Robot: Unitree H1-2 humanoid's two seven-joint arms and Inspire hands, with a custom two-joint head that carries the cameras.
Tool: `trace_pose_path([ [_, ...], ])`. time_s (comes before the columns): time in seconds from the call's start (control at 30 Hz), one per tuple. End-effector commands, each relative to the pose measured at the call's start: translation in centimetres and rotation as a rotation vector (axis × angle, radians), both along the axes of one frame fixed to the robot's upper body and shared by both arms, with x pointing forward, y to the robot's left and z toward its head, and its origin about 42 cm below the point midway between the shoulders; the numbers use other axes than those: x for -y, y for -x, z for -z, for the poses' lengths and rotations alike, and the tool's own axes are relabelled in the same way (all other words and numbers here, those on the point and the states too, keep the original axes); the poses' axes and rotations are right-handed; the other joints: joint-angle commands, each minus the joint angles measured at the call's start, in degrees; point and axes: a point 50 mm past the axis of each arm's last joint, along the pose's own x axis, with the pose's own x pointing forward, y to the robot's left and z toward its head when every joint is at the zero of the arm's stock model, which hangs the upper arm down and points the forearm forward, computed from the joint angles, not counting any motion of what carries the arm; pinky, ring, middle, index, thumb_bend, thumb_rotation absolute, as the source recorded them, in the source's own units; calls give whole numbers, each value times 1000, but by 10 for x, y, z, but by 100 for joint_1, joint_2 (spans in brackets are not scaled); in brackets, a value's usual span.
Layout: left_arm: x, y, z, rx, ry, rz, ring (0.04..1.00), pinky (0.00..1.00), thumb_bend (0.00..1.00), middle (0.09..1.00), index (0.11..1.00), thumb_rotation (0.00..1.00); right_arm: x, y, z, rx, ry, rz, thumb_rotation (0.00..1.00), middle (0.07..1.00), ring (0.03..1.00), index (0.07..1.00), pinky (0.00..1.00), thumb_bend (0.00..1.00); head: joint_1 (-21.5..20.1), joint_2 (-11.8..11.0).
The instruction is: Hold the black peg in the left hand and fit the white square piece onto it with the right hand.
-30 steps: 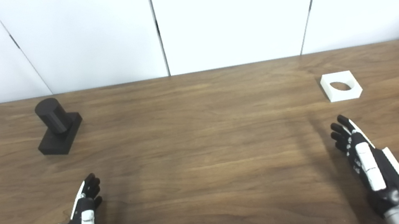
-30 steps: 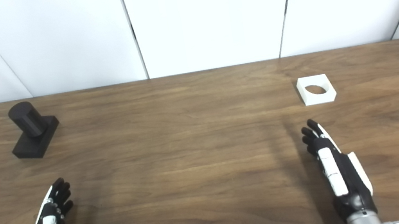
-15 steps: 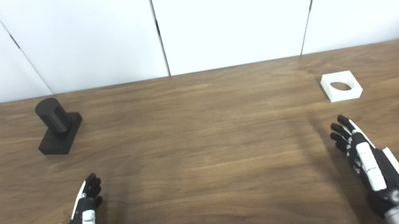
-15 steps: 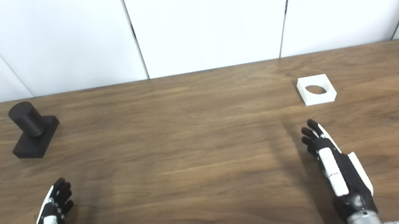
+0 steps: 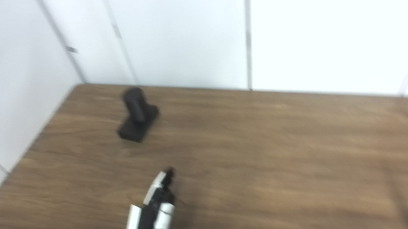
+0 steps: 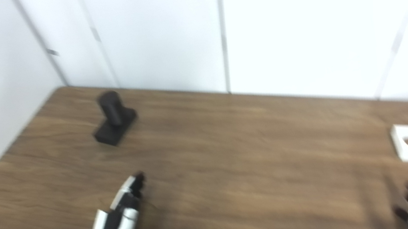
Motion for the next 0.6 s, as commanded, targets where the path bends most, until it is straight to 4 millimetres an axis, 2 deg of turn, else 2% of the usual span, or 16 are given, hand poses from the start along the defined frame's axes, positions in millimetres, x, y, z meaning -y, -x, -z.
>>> trace_pose_path([
  [0.0,25,-4,5,3,87,-10,957,977,598,945,913,891,4,-1,0,12,13,-6,1000,959,964,982,993,464,23,-34],
  [0.13,27,-2,7,-11,72,-12,962,967,604,949,919,897,6,0,3,-6,21,3,1000,914,922,914,974,491,70,-167],
  [0.2,28,-1,8,-19,55,-9,958,953,577,949,924,908,7,0,5,-8,24,4,1000,904,918,909,963,508,150,-209],
  [0.43,33,-2,9,-24,51,-6,969,985,583,951,928,906,12,0,8,-9,11,9,1000,890,909,901,942,522,237,-241],
  [0.57,33,0,10,-15,50,-2,967,977,585,951,930,900,12,1,8,-7,5,-1,1000,901,909,895,945,574,203,-233],
])
